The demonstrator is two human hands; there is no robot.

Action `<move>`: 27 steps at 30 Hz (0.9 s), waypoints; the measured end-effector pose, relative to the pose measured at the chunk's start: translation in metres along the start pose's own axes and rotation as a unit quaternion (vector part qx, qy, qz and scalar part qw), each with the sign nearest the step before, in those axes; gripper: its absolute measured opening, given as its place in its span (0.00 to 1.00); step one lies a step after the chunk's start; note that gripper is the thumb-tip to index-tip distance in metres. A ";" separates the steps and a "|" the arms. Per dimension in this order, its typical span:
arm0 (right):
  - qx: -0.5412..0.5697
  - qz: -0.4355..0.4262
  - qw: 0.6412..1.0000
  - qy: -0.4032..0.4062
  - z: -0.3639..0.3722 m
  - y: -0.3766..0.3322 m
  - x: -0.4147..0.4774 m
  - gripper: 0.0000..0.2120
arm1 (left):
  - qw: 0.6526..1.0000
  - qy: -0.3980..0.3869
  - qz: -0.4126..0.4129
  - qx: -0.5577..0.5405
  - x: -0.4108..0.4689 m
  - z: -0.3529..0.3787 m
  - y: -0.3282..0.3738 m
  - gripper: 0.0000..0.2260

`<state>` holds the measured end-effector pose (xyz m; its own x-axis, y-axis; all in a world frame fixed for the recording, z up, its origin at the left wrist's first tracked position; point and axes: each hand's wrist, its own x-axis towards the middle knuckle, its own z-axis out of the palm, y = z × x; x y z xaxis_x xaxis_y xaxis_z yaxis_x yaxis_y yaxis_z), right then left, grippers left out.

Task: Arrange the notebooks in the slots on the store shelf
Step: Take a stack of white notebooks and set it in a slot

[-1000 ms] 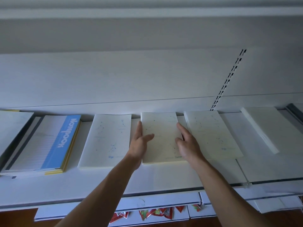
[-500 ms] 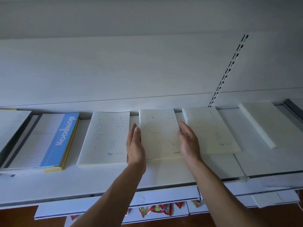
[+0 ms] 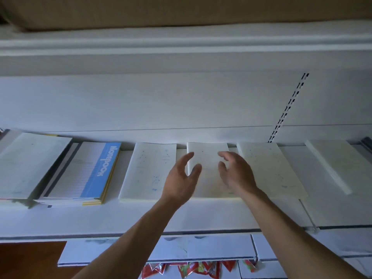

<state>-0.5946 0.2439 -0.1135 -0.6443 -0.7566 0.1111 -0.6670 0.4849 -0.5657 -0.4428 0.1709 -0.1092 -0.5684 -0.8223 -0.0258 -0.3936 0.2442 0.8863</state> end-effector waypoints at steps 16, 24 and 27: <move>-0.059 -0.278 0.938 -0.198 0.127 -0.279 -0.019 0.17 | 0.868 0.162 -0.053 0.466 -0.070 -0.283 -0.075 0.21; 0.218 0.020 0.941 -0.257 0.202 -0.381 -0.041 0.12 | 0.872 0.060 -0.110 0.473 -0.071 -0.401 -0.153 0.35; 0.327 0.117 0.907 -0.237 0.218 -0.387 -0.037 0.12 | 0.872 0.010 -0.073 0.485 -0.066 -0.412 -0.169 0.37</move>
<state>-0.2307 -0.0111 -0.0763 -0.4033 -0.8453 -0.3503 -0.0685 0.4097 -0.9097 -0.0408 -0.0278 -0.0671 -0.4515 -0.8879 -0.0886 -0.8920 0.4469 0.0671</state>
